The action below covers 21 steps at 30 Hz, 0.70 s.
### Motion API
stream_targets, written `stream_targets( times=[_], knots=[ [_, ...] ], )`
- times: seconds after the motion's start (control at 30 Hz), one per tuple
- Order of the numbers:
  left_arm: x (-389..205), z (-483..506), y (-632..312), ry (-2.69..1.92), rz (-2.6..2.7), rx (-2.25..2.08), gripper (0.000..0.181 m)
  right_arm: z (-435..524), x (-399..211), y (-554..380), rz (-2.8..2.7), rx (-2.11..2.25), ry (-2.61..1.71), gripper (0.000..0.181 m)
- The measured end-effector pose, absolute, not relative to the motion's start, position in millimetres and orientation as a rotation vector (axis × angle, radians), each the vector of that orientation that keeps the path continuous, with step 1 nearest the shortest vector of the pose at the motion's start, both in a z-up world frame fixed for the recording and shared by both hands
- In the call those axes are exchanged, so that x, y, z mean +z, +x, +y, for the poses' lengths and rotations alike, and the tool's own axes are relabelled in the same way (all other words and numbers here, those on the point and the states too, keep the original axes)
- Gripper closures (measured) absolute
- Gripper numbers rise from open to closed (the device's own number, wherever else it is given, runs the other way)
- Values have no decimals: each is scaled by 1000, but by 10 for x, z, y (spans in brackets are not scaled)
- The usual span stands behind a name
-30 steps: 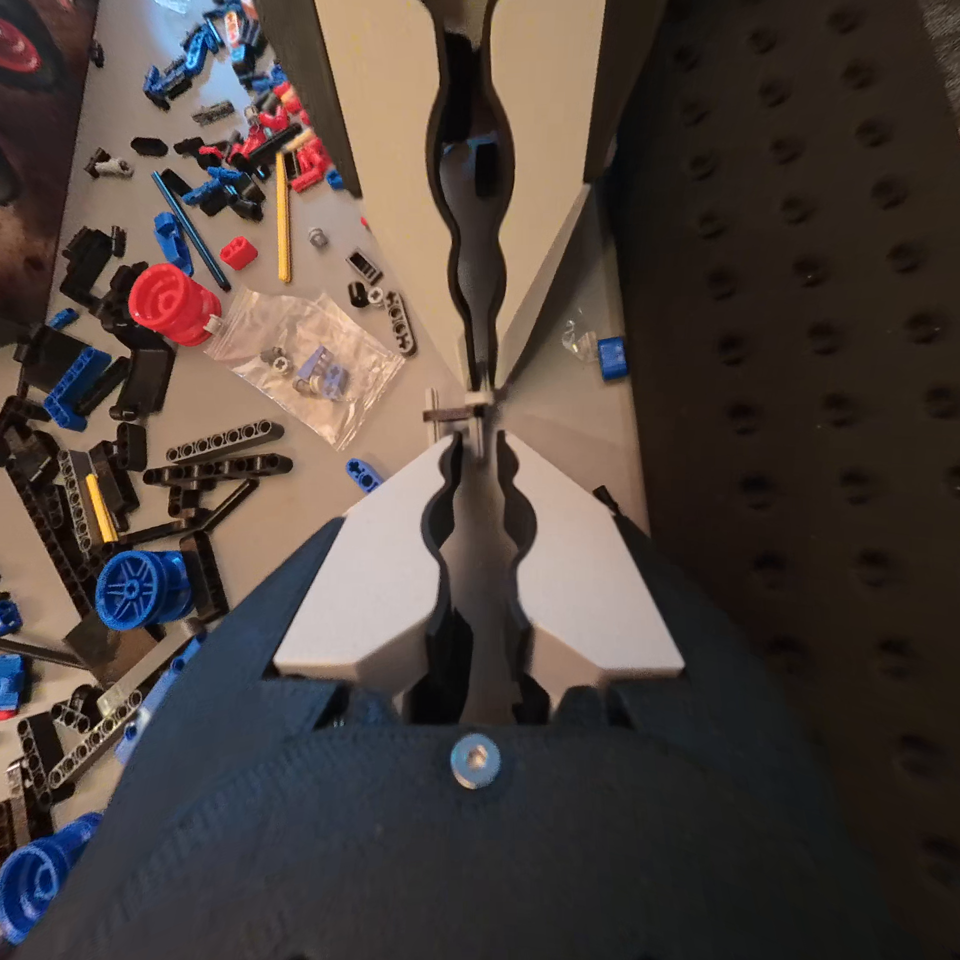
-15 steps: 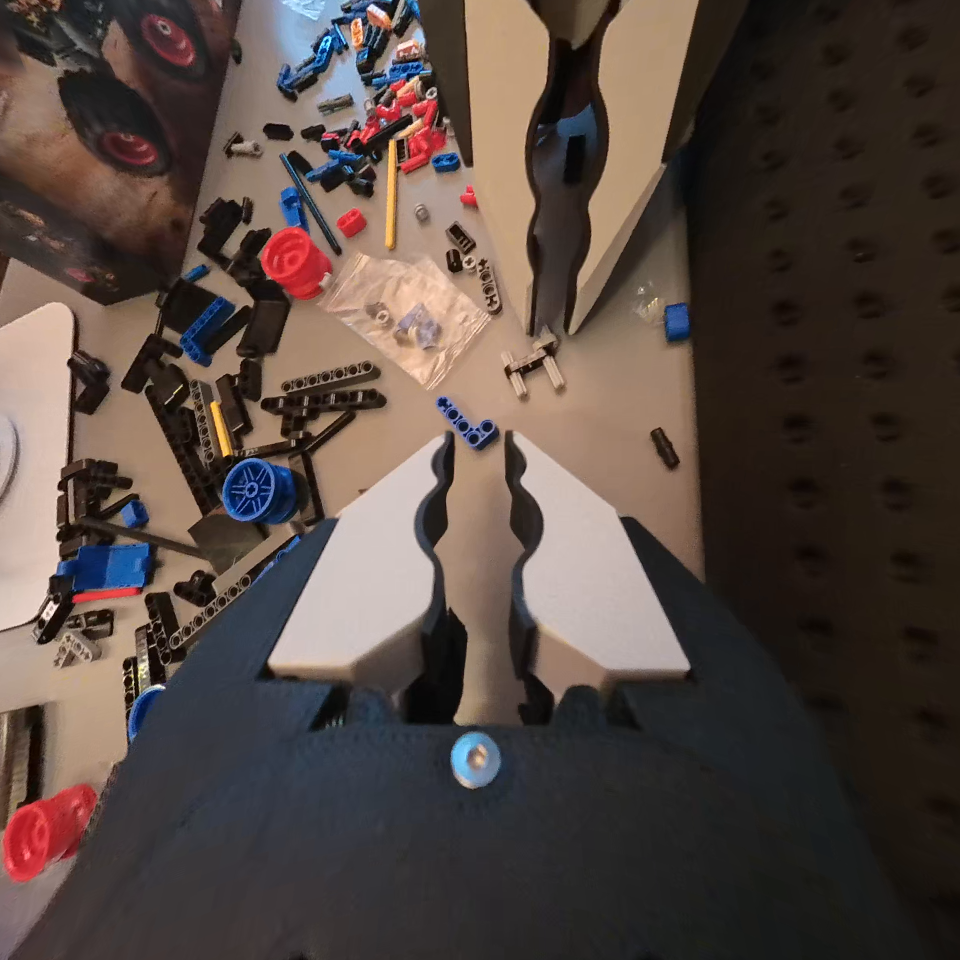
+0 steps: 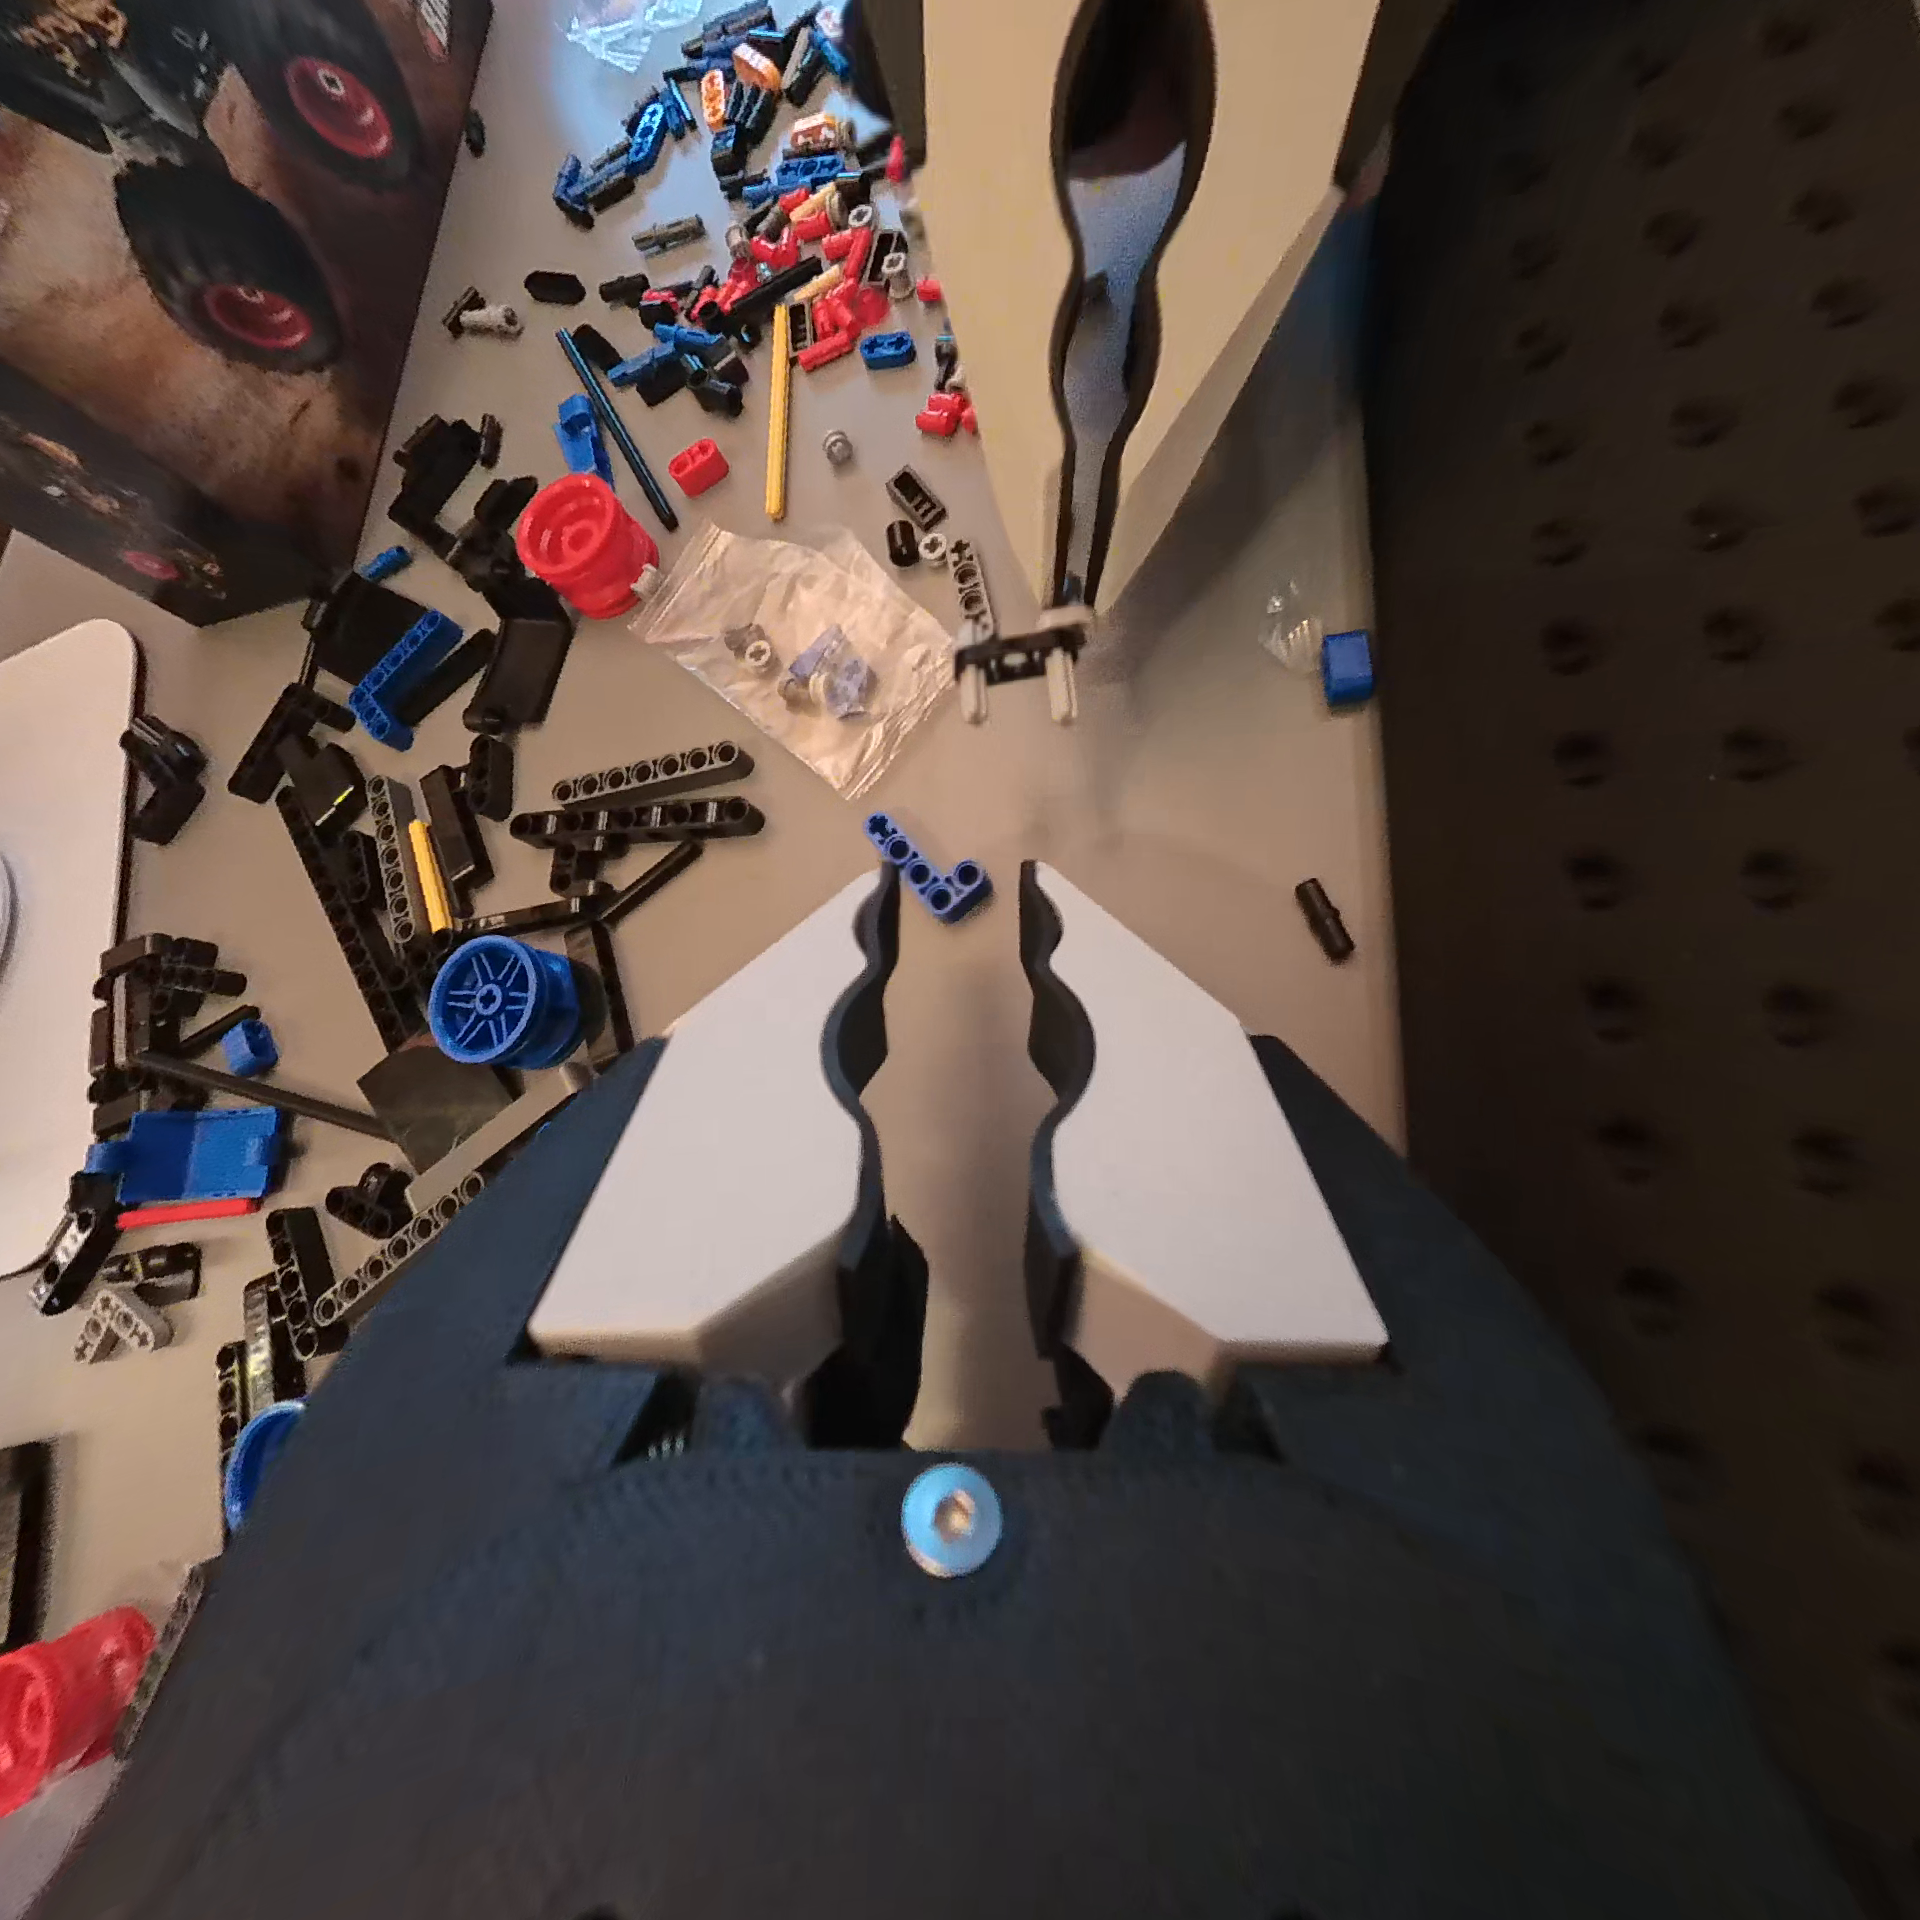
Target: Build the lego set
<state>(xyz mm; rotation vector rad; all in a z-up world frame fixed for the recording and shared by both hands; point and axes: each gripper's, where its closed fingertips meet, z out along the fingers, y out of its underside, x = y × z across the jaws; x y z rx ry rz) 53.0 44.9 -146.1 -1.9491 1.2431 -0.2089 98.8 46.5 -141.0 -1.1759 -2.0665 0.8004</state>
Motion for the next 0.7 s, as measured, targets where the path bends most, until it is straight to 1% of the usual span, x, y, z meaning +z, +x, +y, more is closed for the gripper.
stream_targets(
  times=[0.3, 0.5, 0.6, 0.7],
  knots=[
    [-1431, 508, 506, -1941, 1199, -196, 154, 622, -1109, 1065, -1871, 890, -1175, 178],
    [-1401, 566, 476, -1931, 1161, -179, 154, 780, -994, 1123, -1760, 920, -1192, 178],
    [-1387, 608, 447, -1927, 1135, -163, 154, 880, -979, 1134, -1721, 888, -1196, 178],
    [-1393, 639, 424, -1929, 1117, -153, 155, 982, -1014, 1138, -1718, 768, -1181, 178]
  ],
)
